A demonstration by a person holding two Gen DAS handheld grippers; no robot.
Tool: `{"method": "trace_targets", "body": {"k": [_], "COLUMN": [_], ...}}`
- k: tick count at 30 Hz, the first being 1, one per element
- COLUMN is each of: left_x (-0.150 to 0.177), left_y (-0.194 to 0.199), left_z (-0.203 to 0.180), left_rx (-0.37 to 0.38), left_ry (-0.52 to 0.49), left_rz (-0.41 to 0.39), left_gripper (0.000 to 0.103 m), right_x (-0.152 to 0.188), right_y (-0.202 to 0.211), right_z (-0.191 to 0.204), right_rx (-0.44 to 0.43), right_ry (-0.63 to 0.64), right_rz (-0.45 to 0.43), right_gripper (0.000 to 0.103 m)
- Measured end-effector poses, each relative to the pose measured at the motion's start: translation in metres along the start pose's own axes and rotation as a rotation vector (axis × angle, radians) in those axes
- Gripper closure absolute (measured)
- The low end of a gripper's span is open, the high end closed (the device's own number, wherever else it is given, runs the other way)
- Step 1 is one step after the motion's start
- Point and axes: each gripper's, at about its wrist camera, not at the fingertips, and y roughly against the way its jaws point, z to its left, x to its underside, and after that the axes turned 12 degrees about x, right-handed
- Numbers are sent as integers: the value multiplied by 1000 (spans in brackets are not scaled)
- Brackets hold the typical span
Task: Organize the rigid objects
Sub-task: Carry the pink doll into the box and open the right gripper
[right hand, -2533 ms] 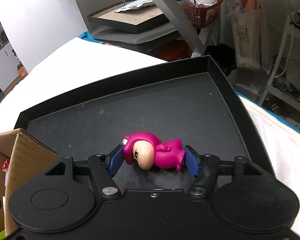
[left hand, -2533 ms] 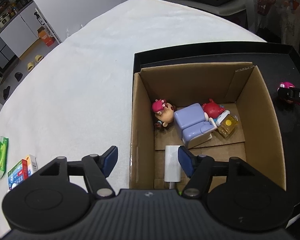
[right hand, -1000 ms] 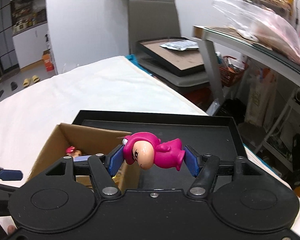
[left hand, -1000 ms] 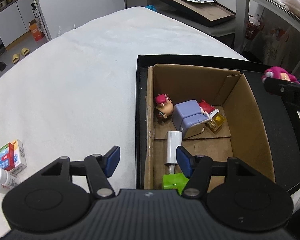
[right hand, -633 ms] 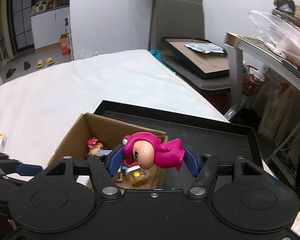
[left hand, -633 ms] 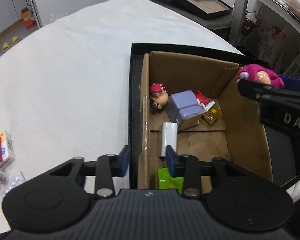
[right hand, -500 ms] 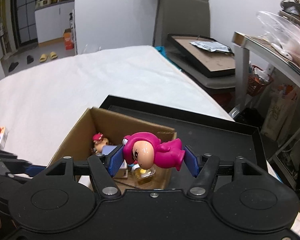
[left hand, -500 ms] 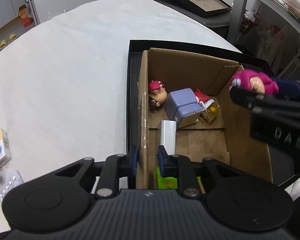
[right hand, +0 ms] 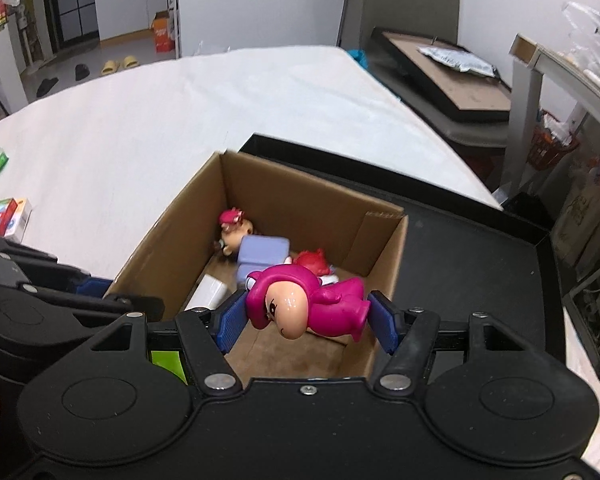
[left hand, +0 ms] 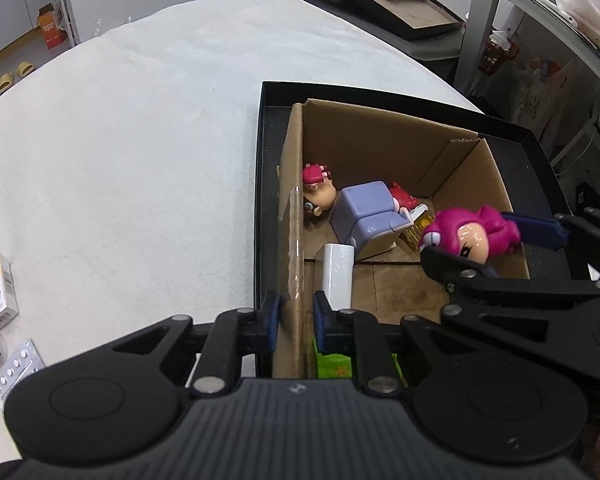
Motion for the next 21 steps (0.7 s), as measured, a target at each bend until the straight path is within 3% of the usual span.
{"method": "trace_targets", "body": {"k": [10,21], "left_x": [0,-1], "left_y": [2,1], "left_z": [-1,-5], "left_rx": [-7,-20], "left_ry": [-7,-21], "left_rz": [-4,4], "left_gripper": [86,86], "right_x": [-4,0], "right_y": [-12,-2], "right_z": [1,-9], "right_rx": [3,-34], "right_ry": [-22,-54], "right_rz": [59,41], "right_gripper": [39,36]}}
